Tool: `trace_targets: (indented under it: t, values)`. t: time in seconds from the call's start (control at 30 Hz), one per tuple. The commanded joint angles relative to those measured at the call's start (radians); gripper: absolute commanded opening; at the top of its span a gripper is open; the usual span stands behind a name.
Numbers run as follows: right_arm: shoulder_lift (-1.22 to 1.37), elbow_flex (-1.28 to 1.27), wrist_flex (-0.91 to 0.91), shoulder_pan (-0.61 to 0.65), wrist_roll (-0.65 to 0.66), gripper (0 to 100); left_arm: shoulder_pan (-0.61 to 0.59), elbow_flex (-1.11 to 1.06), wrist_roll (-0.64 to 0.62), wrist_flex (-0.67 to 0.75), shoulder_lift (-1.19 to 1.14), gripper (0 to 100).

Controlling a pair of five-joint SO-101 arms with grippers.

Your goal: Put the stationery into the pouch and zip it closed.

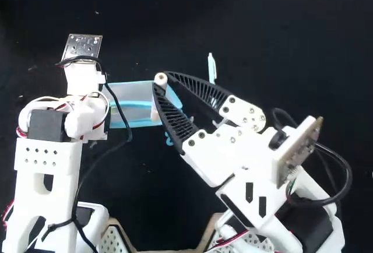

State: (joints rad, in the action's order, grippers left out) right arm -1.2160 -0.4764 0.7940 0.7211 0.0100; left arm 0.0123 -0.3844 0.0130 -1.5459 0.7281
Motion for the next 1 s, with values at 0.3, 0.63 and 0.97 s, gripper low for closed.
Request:
trace_targets:
  t: [0.3,0.63,0.97]
  values:
    - [-0.007,-0.239,-0.270,0.009,-0.002,1.1,0.005,0.010,0.003,0.005,0.005,3]
    - [-0.122,-0.403,-0.270,0.009,0.002,1.1,0.005,0.010,0.003,0.006,0.005,3]
    - [-0.216,-0.565,-0.226,0.118,0.241,1.1,0.005,0.010,0.003,0.008,0.005,3]
